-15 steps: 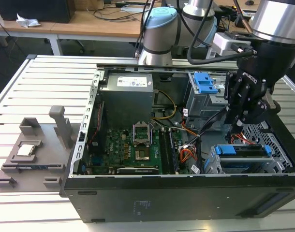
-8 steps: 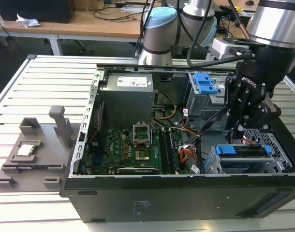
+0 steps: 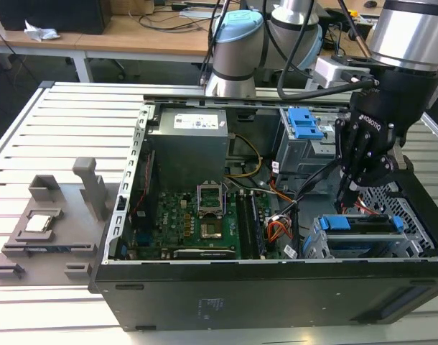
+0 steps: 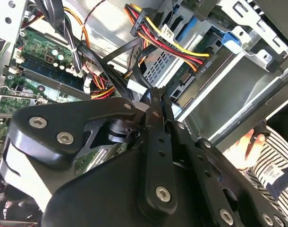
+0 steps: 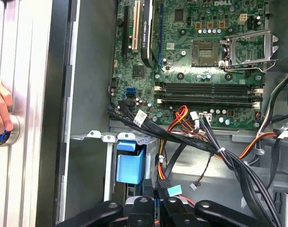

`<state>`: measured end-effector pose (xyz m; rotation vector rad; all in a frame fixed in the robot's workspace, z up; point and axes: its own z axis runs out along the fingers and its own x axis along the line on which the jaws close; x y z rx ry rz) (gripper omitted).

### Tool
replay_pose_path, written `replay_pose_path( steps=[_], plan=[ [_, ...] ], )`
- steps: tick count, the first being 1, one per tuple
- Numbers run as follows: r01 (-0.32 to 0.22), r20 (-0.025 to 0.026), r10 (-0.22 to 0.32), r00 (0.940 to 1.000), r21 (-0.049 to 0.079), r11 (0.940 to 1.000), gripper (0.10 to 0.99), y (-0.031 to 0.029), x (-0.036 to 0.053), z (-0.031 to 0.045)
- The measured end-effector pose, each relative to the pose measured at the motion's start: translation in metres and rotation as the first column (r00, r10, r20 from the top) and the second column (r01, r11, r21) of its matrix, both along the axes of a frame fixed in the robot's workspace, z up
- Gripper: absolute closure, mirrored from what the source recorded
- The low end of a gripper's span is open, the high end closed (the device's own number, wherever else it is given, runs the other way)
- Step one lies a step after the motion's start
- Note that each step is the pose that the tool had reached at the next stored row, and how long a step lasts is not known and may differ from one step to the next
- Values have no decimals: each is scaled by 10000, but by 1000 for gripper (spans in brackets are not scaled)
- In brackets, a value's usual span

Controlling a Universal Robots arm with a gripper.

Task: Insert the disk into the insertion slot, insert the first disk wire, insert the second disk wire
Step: 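Insert the second disk wire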

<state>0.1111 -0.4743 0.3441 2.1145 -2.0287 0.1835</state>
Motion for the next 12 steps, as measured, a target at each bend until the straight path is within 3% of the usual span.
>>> replay_pose_path(
  steps=[2, 3, 4, 7, 10, 12],
  plan=[
    [0, 0, 0, 10000, 0, 10000, 941, -7, 0, -1],
    [0, 1, 0, 10000, 34, 10000, 941, -48, 0, 0],
    [0, 0, 0, 10000, 191, 9998, 941, -108, 0, 0],
    [0, 1, 0, 10000, 1277, 9918, 941, -217, 0, -1],
    [-1, 0, 1, 10000, 1822, 9833, 941, -415, 4, 0],
    [0, 0, 0, 10000, 1976, 9803, 941, -471, 10, 0]
  ],
)
